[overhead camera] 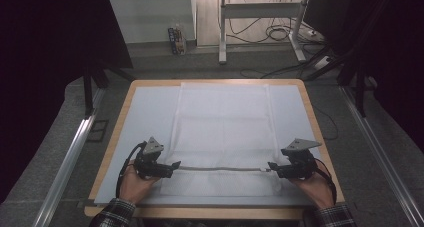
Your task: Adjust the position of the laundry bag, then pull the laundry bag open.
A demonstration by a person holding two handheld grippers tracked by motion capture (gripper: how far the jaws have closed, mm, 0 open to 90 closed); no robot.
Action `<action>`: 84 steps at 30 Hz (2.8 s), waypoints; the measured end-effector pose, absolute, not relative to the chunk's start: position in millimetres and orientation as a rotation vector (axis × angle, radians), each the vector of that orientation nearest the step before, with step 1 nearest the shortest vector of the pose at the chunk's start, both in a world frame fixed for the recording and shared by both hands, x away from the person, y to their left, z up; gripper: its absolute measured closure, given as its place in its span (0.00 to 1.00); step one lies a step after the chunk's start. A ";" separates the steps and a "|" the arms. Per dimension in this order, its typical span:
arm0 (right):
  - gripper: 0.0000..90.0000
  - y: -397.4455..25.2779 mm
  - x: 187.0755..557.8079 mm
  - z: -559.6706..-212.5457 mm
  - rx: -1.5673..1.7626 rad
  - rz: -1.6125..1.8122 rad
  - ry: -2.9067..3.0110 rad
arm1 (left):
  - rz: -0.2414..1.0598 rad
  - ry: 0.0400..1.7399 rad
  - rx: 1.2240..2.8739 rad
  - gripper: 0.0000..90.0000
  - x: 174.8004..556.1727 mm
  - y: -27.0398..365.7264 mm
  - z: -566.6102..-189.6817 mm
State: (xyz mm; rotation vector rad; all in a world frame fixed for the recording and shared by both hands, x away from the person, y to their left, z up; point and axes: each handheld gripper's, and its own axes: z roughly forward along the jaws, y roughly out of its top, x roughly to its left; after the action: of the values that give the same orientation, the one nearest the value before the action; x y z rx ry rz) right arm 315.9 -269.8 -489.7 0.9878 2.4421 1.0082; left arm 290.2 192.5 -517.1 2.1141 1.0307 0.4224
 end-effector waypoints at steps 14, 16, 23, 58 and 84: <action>0.15 -272.2 315.8 -496.8 0.990 1.019 2.462 | 0.455 1.001 2.156 0.00 286.4 191.5 -520.2; 0.15 -271.6 316.2 -497.9 0.990 1.004 2.460 | 0.461 0.999 2.163 0.00 286.3 191.5 -521.0; 0.15 -274.3 317.3 -499.9 1.013 1.015 2.450 | 0.490 0.972 2.162 0.01 286.2 193.2 -522.5; 0.65 -265.6 302.8 -512.8 0.937 0.836 2.621 | 0.523 0.927 2.238 0.02 286.0 184.1 -525.1; 0.92 -267.0 298.1 -490.3 0.880 1.092 2.558 | 0.333 0.838 2.165 0.09 286.1 153.3 -508.0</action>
State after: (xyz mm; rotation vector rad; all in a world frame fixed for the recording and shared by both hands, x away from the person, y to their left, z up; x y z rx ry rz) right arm 298.1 -267.0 -490.3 0.8801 2.5577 1.0919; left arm 286.1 153.3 -508.0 2.1645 0.8383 0.3335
